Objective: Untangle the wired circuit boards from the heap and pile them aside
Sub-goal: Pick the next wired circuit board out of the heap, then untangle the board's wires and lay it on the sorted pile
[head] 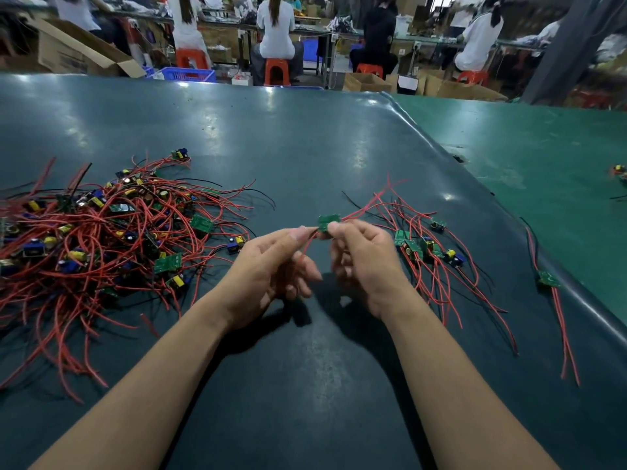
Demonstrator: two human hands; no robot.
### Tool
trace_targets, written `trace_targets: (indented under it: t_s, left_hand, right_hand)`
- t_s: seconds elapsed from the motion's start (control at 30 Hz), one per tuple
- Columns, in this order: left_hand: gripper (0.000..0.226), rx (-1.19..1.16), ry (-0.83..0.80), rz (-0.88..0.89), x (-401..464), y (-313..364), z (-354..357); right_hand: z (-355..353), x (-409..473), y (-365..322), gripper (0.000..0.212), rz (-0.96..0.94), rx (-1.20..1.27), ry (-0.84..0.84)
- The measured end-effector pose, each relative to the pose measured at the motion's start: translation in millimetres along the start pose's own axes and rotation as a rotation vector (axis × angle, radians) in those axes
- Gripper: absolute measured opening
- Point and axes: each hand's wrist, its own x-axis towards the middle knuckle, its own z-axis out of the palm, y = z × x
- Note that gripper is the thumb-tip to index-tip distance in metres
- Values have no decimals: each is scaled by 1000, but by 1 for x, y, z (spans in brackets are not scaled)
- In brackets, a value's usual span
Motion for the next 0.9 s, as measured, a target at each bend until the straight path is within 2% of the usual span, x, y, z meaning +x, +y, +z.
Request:
trace_targets:
  t_s: [0.13, 0.3, 0.37, 0.43, 0.5, 0.57, 0.8, 0.9]
  left_hand:
    - [17, -19, 142, 81, 1, 0, -4]
    - [13, -146, 538, 173, 9, 6, -21]
    - [16, -192, 583, 201, 9, 6, -24]
    - [15, -185, 579, 212, 9, 5, -23]
    - [13, -147, 570, 213, 9, 4, -22]
    - [13, -130, 563, 215, 8, 4, -22]
    - [15, -94, 535, 234, 8, 3, -20]
    - [15, -91, 542, 235, 7, 3, -22]
  right_hand:
    - [-5, 6, 0, 19, -126, 2, 217]
    - [-9, 5, -2, 25, -437, -160, 553]
    - [-9, 5, -3, 20, -466, -25, 677]
    - [-11, 7, -3, 15, -351, 187, 745]
    - [-13, 7, 1, 16, -159, 274, 760]
    - [-14, 6, 5, 15, -56, 273, 729]
    - [-9, 10, 7, 13, -70, 60, 519]
    - [-12, 16, 3, 12, -16, 231, 498]
